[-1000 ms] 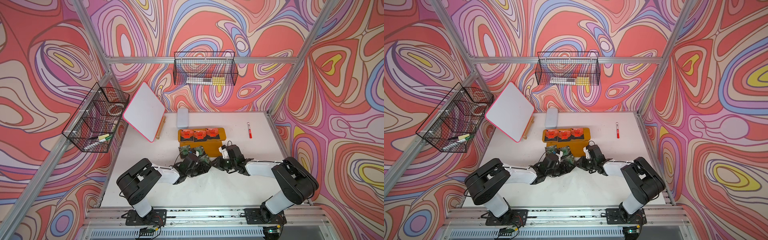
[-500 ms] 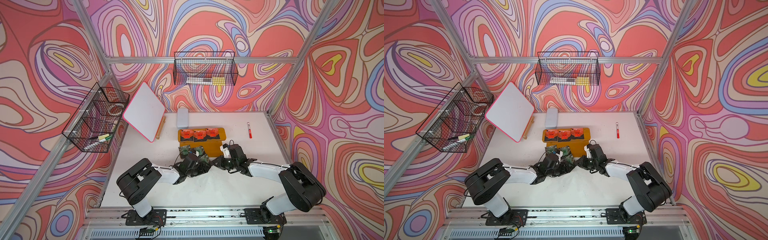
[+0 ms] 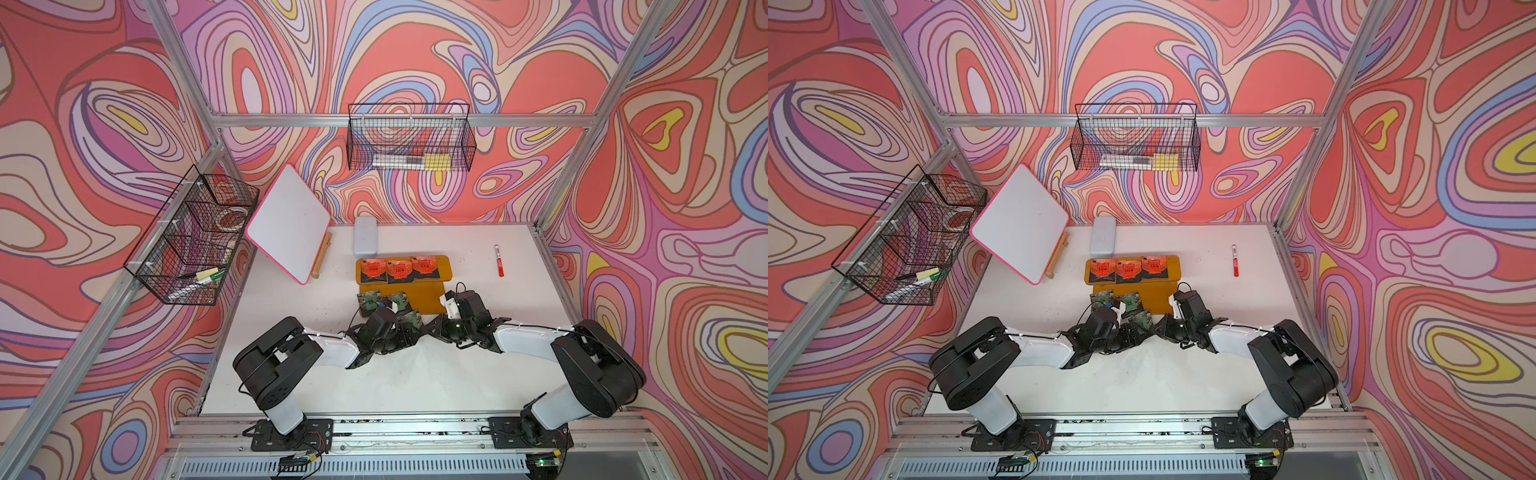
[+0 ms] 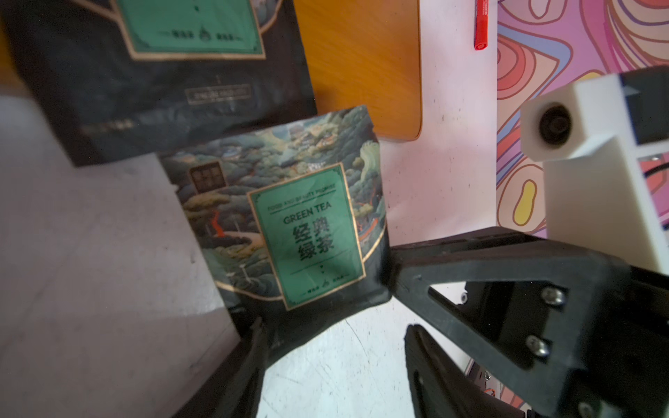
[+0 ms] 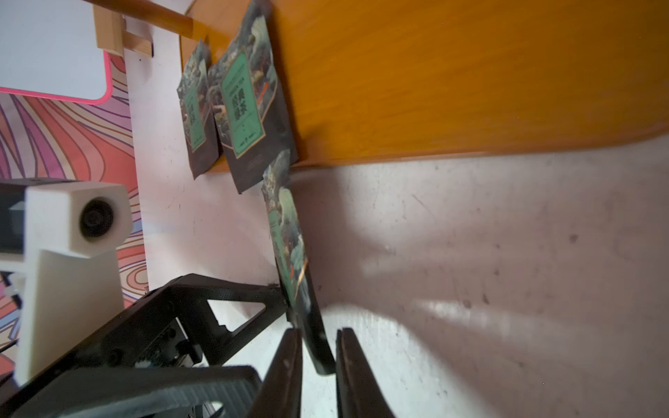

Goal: Place the tea bags on the shelf by color
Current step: Pick up the tea bag from the center of the board.

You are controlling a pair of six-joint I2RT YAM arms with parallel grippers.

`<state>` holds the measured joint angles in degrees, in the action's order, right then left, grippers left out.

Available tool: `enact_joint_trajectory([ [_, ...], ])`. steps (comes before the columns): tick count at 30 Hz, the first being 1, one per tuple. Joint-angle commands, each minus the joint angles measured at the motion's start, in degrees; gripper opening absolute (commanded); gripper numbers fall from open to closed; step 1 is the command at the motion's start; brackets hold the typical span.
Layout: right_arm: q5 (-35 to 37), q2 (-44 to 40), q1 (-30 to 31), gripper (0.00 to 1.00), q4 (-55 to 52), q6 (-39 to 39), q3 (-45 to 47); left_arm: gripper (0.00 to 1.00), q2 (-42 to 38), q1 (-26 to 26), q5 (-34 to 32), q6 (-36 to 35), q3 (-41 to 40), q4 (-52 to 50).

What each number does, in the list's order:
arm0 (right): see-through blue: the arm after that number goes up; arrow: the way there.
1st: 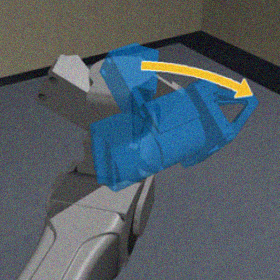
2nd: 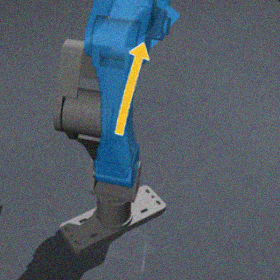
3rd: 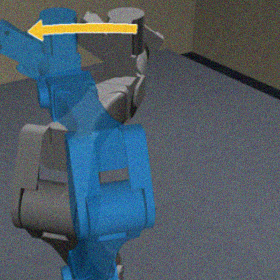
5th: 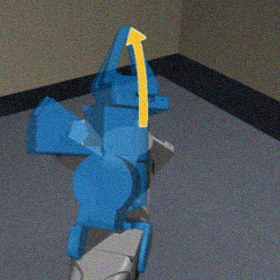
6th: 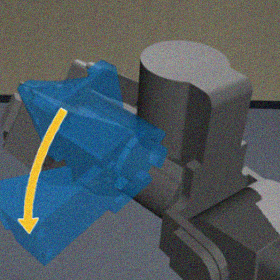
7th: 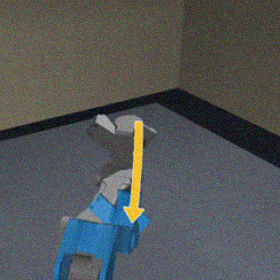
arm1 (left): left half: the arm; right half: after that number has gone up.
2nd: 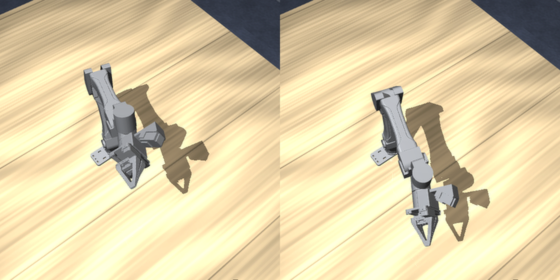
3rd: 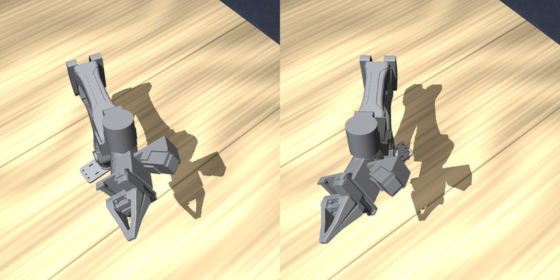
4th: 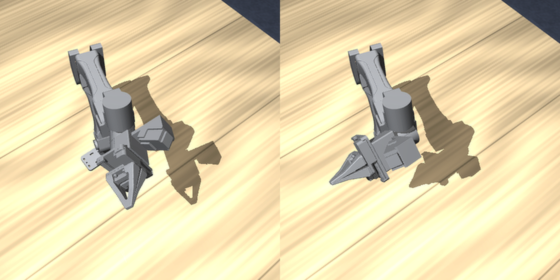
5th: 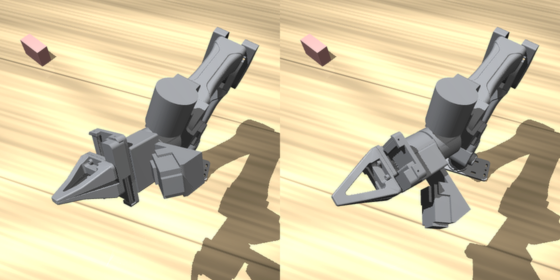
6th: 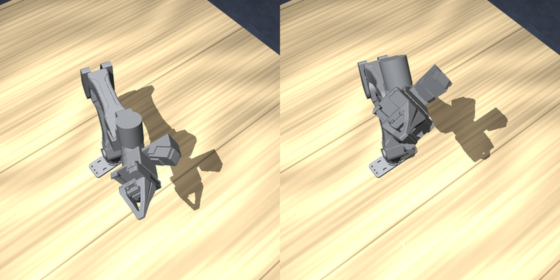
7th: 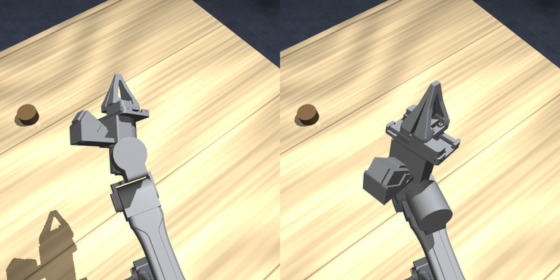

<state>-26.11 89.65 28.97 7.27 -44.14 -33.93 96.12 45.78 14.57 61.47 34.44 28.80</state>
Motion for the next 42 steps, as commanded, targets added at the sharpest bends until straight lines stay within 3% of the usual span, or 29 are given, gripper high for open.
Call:
enact_joint_trajectory([
  [1,-1.6,1.8,0.4,0.20,2.1,0.8,-0.8,0.65,0.8,0.4,-0.8,-0.2,-1.0,-1.3],
  [7,-2.8,2.4,0.4,0.20,3.7,0.2,-0.3,0.65,0.8,0.4,-0.9,-0.2,-1.1,-1.2],
  [13,0.5,1.8,0.4,0.36,0.6,0.4,-0.5,0.65,1.2,0.4,-0.6,-0.1,-1.2,-1.1],
  [19,2.8,2.7,0.4,0.38,-2.8,3.0,-2.3,0.65,1.0,0.4,-0.7,0.0,-1.3,-1.2],
  [24,3.2,5.1,0.4,0.38,-3.3,4.4,-4.4,0.65,1.1,0.4,-0.7,0.0,-1.3,-1.2],
  [30,-2.5,8.1,0.4,0.35,-0.8,4.4,-5.5,0.65,1.0,0.3,-0.7,-0.1,-1.3,-1.4],
  [42,-3.0,4.0,0.4,0.23,0.8,2.2,-1.4,0.65,0.8,0.3,-0.8,-0.3,-1.3,-1.6],
])
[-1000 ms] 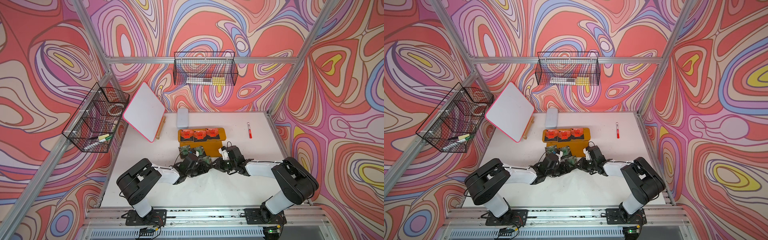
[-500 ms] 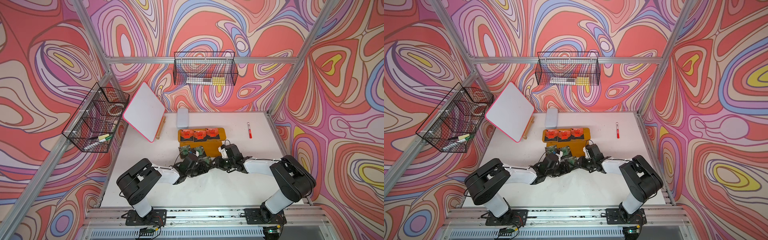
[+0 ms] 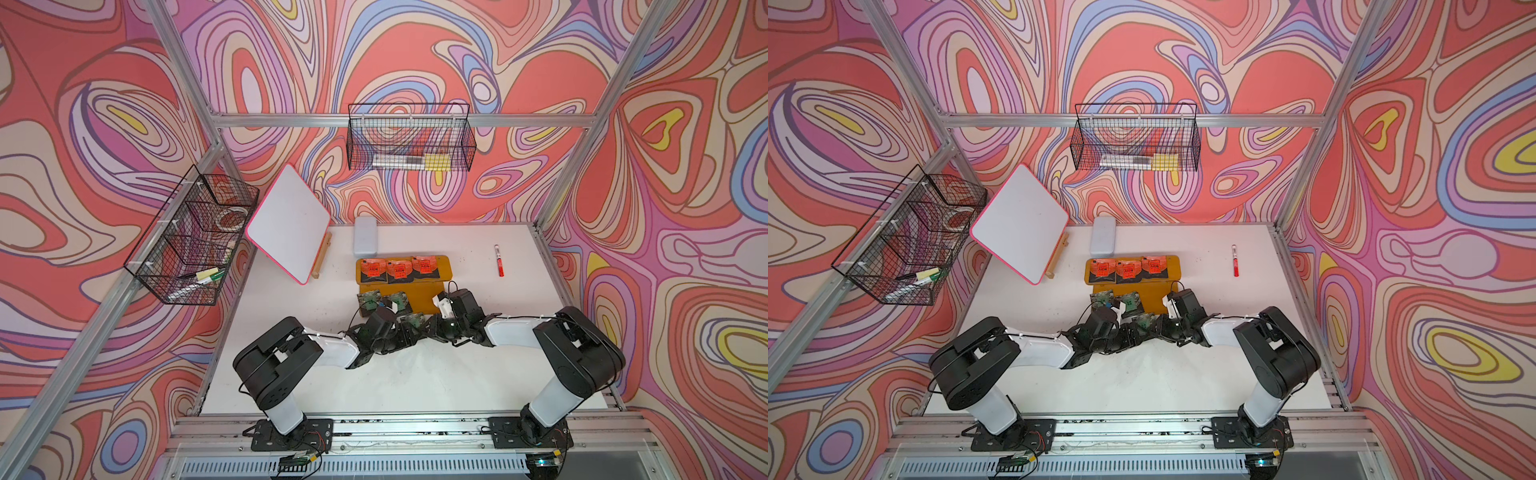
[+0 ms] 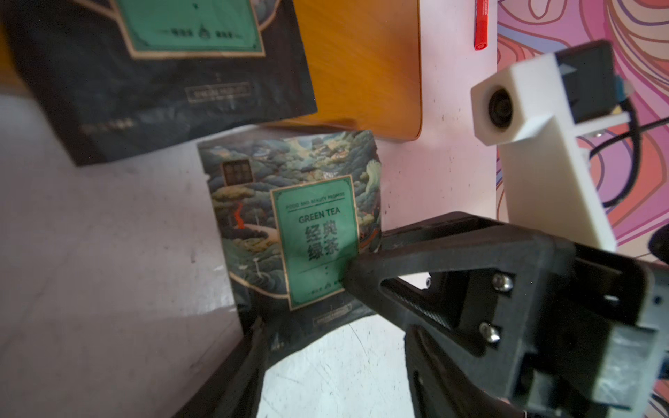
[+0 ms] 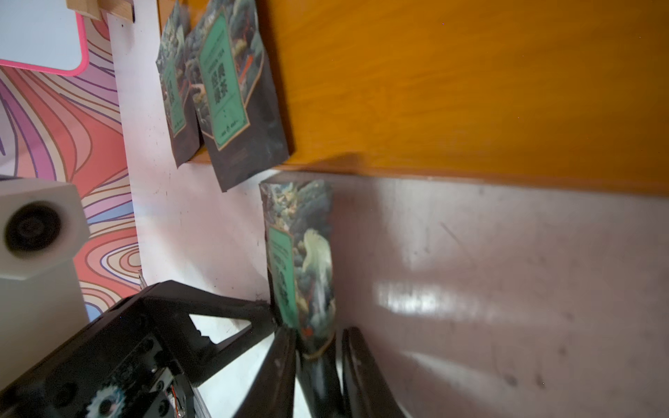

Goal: Place the tea bags on the shelf by color
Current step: Pick up the tea bag from the center of the board.

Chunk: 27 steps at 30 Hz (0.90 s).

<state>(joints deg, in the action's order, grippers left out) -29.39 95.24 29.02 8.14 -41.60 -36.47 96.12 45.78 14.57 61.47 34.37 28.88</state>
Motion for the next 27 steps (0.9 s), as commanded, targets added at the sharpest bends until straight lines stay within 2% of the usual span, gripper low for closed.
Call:
enact_joint_trajectory([
  [1,0.5,-1.8,0.3,0.22,-0.1,-0.4,1.2,0.64,0.8,0.3,-0.8,-0.3,-1.2,-1.6],
  [19,2.2,-6.3,0.1,0.16,-2.8,-0.8,1.9,0.65,1.0,0.3,-0.5,-0.4,-1.0,-2.1],
  [27,2.3,-6.1,0.1,0.06,-2.6,-0.8,1.9,0.65,1.0,0.3,-0.6,-0.4,-0.9,-2.1],
])
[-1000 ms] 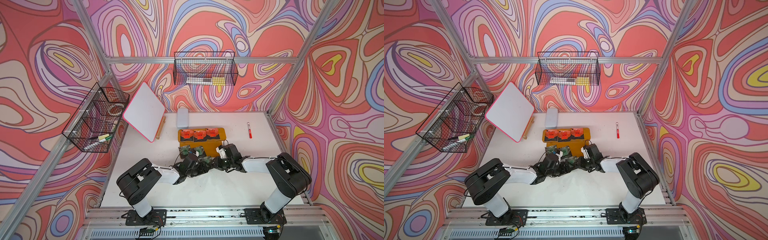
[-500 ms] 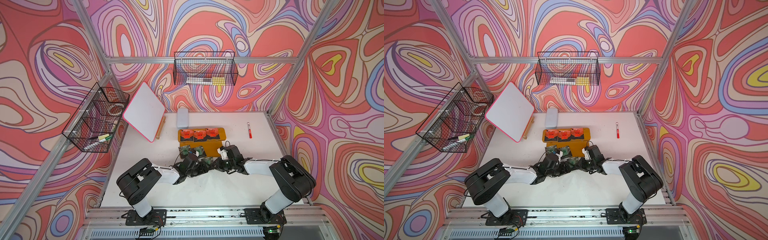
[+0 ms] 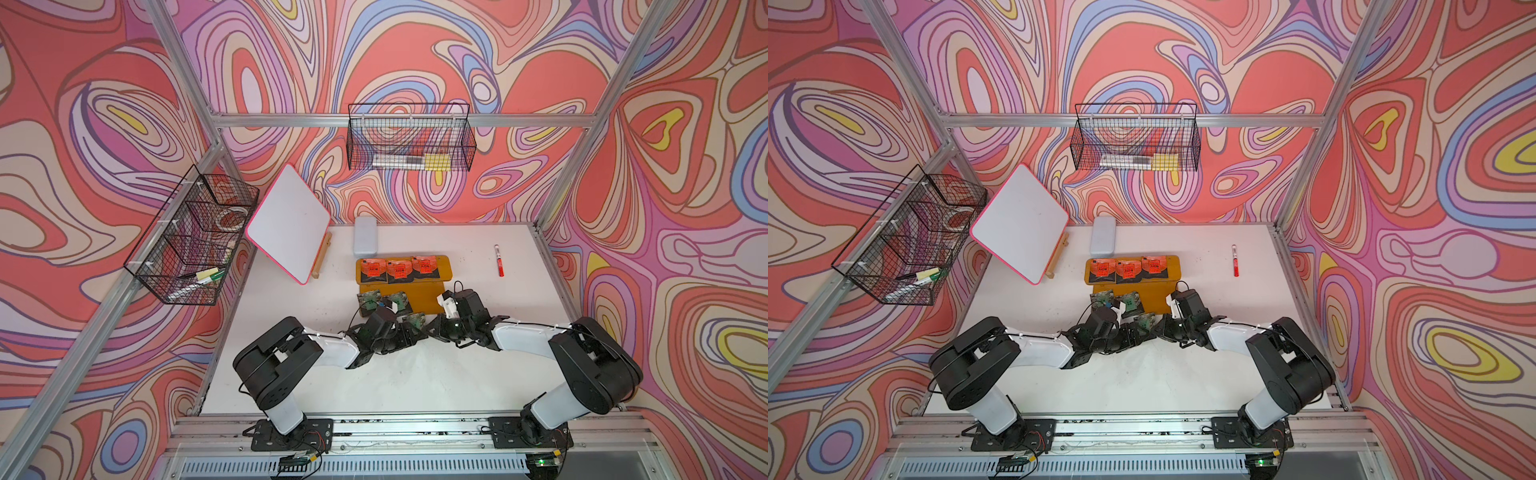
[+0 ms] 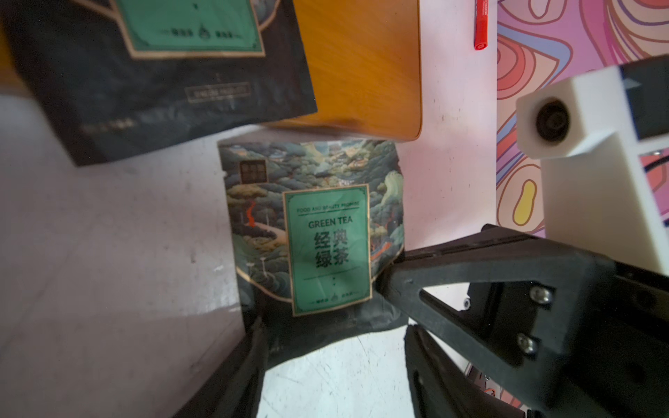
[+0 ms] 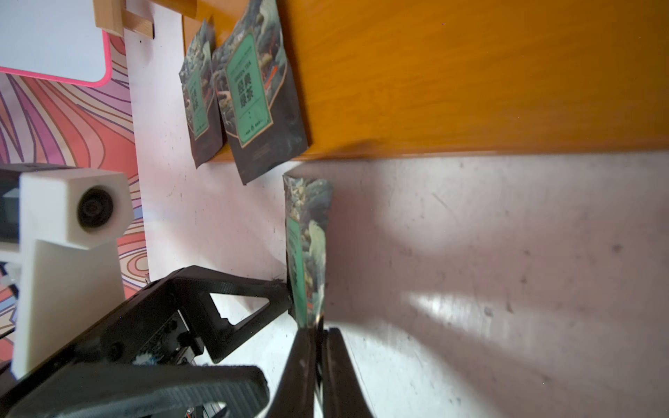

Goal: Place the tea bags on the shelf by color
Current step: Pick up the tea bag from the center of the board.

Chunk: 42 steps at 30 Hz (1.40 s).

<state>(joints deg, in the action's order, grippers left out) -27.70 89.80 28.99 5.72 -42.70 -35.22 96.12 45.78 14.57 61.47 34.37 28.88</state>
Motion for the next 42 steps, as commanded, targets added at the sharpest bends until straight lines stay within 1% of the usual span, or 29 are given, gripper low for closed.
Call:
enact_joint_trajectory([
  [1,0.7,-0.7,0.2,0.04,-0.2,0.2,0.7,0.65,1.0,0.3,-0.5,-0.4,-0.9,-2.1],
  [3,0.8,-0.6,0.2,0.00,-0.2,0.3,0.7,0.64,0.8,0.3,-0.4,-0.2,-1.0,-1.8],
  [5,0.9,-0.8,0.1,0.00,-0.4,0.5,0.7,0.65,0.3,0.3,0.1,-0.1,-1.1,-0.7],
  [7,1.1,-1.3,0.1,0.00,-1.0,0.8,0.8,0.68,-1.0,0.3,1.2,-0.1,-1.5,1.3],
  [10,1.7,-3.0,0.1,0.00,-2.8,1.6,0.9,0.72,-4.4,0.2,1.6,-0.4,-1.9,2.5],
  [13,2.9,-5.7,0.1,0.00,-5.3,2.9,0.9,0.76,-8.7,0.1,0.7,-1.8,-1.9,0.0],
  [17,3.8,-9.9,-0.6,0.00,-7.6,4.1,0.9,0.80,-14.5,0.0,-1.6,-3.7,-1.9,-5.6],
  [21,4.4,-13.0,-2.0,0.00,-10.6,5.7,0.3,0.82,-19.5,-0.1,-4.2,-5.7,-2.0,-11.1],
  [26,4.8,-15.2,-3.3,0.00,-12.1,6.9,-0.5,0.83,-23.9,-0.2,-6.5,-7.7,-2.2,-16.3],
  [30,5.2,-13.9,-4.5,0.00,-12.0,8.1,-2.1,0.84,-26.3,-0.2,-8.0,-8.4,-2.5,-18.6],
  [42,3.1,-3.9,-7.2,0.00,-7.2,8.9,-7.0,0.84,-31.7,-0.2,-10.6,-8.6,-4.2,-22.4],
])
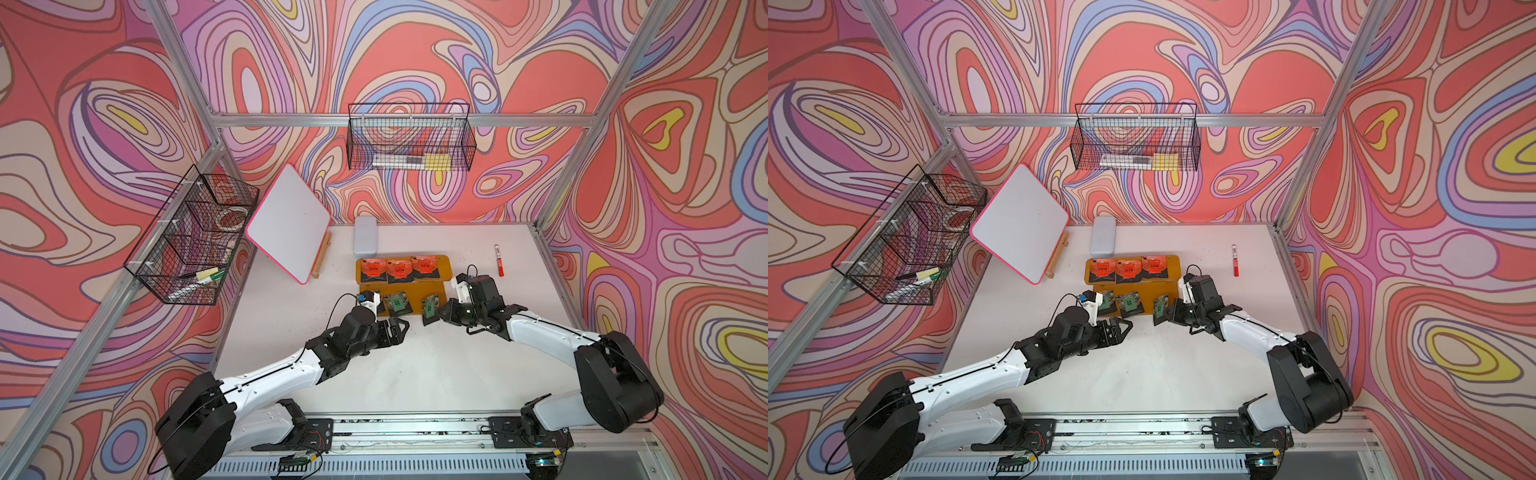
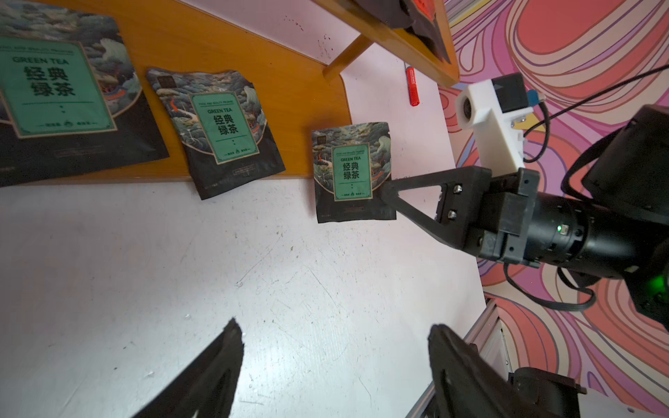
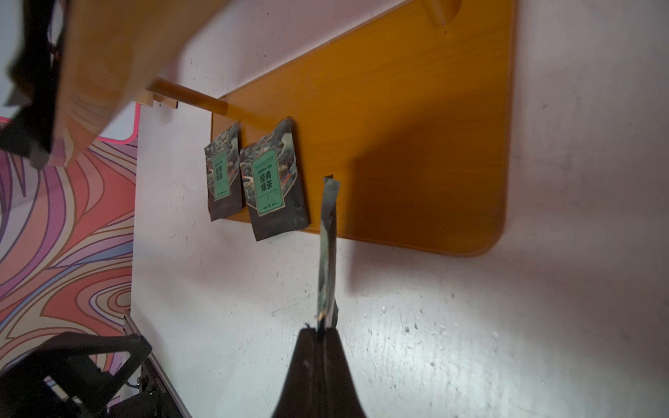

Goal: Place the tea bags on the shelf by color
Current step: Pick up the tea bag from the center of the board, then place the tea bag on the shelf.

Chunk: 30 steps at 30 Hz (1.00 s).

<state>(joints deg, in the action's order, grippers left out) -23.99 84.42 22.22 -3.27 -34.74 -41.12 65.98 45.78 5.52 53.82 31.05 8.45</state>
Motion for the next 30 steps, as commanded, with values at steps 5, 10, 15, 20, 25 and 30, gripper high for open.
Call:
enact_joint_trajectory([
  [5,0.9,3.9,-0.8,0.00,2.9,-0.3,-1.1,0.84,-3.3,-0.2,-2.2,-0.8,-3.0,-2.6],
  [10,3.5,5.7,-0.9,0.00,1.7,-1.3,-1.7,0.85,-4.1,-0.2,-2.5,-1.0,-3.0,-3.5],
  [15,6.4,6.8,-1.0,0.00,2.1,-3.3,-1.2,0.85,-4.0,-0.2,-2.5,-0.9,-3.4,-3.2],
  [20,6.1,8.4,-1.7,0.00,4.7,-3.6,-1.1,0.85,-3.8,-0.2,-2.5,-1.0,-3.2,-3.3],
  [25,5.4,9.6,-2.4,0.00,7.4,-2.4,-1.3,0.85,-3.8,-0.2,-2.5,-1.2,-3.4,-3.6],
  [30,5.3,10.0,-2.7,0.00,10.0,0.4,-1.3,0.85,-3.6,-0.2,-2.6,-1.0,-3.5,-3.4],
])
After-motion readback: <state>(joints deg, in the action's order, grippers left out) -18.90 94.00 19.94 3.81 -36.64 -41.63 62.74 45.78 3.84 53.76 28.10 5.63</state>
